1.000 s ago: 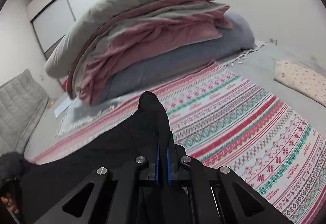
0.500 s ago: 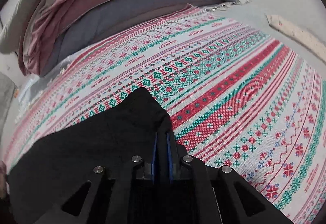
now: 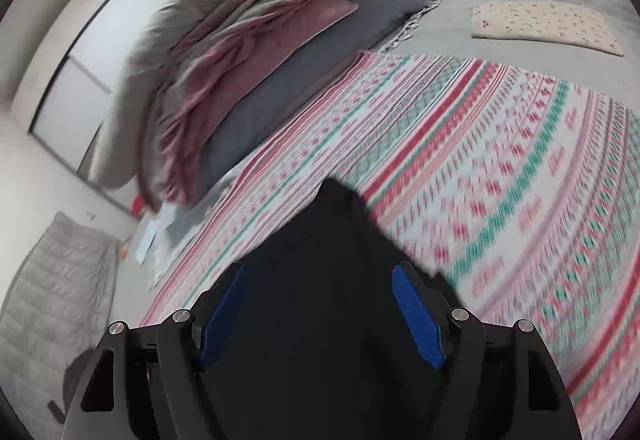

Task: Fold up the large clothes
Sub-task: 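Lower the hem onto the coat and open both grippers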

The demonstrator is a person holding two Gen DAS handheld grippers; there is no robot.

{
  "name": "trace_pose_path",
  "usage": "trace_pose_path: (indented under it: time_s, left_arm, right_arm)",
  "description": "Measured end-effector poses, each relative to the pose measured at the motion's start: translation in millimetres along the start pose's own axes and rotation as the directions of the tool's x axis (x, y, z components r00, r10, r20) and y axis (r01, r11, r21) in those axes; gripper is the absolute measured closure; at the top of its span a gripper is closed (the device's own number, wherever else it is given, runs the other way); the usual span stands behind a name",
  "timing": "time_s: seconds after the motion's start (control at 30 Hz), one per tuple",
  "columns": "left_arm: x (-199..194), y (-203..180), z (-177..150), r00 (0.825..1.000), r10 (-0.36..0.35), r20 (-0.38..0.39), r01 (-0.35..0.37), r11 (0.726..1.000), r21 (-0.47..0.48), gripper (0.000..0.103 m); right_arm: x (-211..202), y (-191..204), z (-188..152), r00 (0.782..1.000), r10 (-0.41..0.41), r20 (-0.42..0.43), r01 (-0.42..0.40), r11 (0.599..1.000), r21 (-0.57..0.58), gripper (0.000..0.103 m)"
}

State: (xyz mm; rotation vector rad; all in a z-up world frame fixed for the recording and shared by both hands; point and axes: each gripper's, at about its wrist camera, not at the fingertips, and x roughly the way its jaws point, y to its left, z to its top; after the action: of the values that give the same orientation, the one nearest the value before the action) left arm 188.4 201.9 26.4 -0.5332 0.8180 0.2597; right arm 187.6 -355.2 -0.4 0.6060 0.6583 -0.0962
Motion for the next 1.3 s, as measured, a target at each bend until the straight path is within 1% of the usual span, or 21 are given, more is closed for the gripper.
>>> trace_pose_path:
  time_s: [0.07,0.17,0.23,0.33,0.4,0.43,0.5,0.6,0.73,0.83,0.9,1.0,1.1,1.17,1.3]
  left_arm:
    - [-23.4,-3.6,-31.4,1.000,-0.015,-0.011,0.015,1.000,0.026,0.045]
    - [-39.8,-3.7,-67.7,0.999,-0.011,-0.034,0.013,0.999,0.051,0.045]
    - [-43.2,0.8,-84.1,0.999,0.014,-0.032,-0.011,0.997,0.071,0.045]
    - [-38.9,10.9,-103.4,0.996,0.078,-0.033,-0.074,0.992,0.107,0.045]
    - [-35.4,19.7,-110.9,0.994,0.092,-0.052,-0.085,0.988,0.125,0.045]
    - [-36.2,24.6,-114.2,0.994,0.097,-0.058,-0.089,0.987,0.131,0.045]
    - [-39.5,33.8,-118.3,0.993,0.109,-0.050,-0.102,0.986,0.134,0.045]
    - [-42.0,42.4,-122.2,0.992,0.112,-0.058,-0.103,0.985,0.138,0.045]
    - [-39.0,45.6,-131.0,0.989,0.124,-0.079,-0.110,0.981,0.162,0.045]
    - [-26.2,40.8,-137.7,0.981,0.170,-0.094,-0.145,0.964,0.223,0.045]
    - [-21.3,38.2,-141.3,0.979,0.187,-0.084,-0.161,0.955,0.249,0.043]
    - [-14.0,37.2,-144.9,0.974,0.204,-0.093,-0.173,0.947,0.271,0.043]
    - [-8.8,41.4,-143.1,0.974,0.202,-0.107,-0.170,0.952,0.253,0.039]
    - [-4.4,46.9,-141.8,0.973,0.189,-0.130,-0.155,0.961,0.230,0.039]
    - [-7.3,47.3,-140.6,0.974,0.183,-0.135,-0.150,0.963,0.224,0.038]
  right_arm:
    - [-13.7,5.2,-27.4,0.999,-0.002,-0.039,-0.001,0.998,-0.065,0.027]
    - [-28.7,5.6,-64.7,0.997,0.011,-0.079,-0.020,0.993,-0.120,0.027]
    - [-36.2,3.4,-83.4,0.997,-0.011,-0.083,-0.002,0.989,-0.148,0.027]
    - [-44.8,-6.0,-104.9,0.994,-0.023,-0.110,0.003,0.984,-0.177,0.027]
    - [-49.4,-9.1,-110.9,0.992,-0.051,-0.112,0.024,0.973,-0.232,0.027]
    - [-54.4,-8.7,-115.8,0.992,-0.079,-0.102,0.048,0.960,-0.275,0.027]
    - [-60.6,-12.4,-119.8,0.992,-0.088,-0.089,0.058,0.952,-0.300,0.027]
    - [-62.8,-25.0,-122.0,0.991,-0.067,-0.118,0.034,0.963,-0.267,0.027]
    - [-58.1,-29.2,-124.2,0.986,-0.109,-0.123,0.072,0.958,-0.277,0.027]
    - [-47.8,-29.6,-125.0,0.980,-0.148,-0.135,0.103,0.950,-0.296,0.027]
    - [-41.1,-31.7,-125.7,0.975,-0.169,-0.144,0.119,0.945,-0.306,0.027]
    - [-30.0,-37.2,-125.9,0.971,-0.176,-0.163,0.119,0.944,-0.308,0.027]
    - [-17.9,-42.8,-126.0,0.965,-0.179,-0.193,0.114,0.945,-0.308,0.026]
    - [-14.4,-44.7,-125.6,0.963,-0.178,-0.200,0.112,0.946,-0.303,0.026]
    - [-14.5,-45.1,-125.6,0.965,-0.177,-0.194,0.117,0.951,-0.287,0.026]
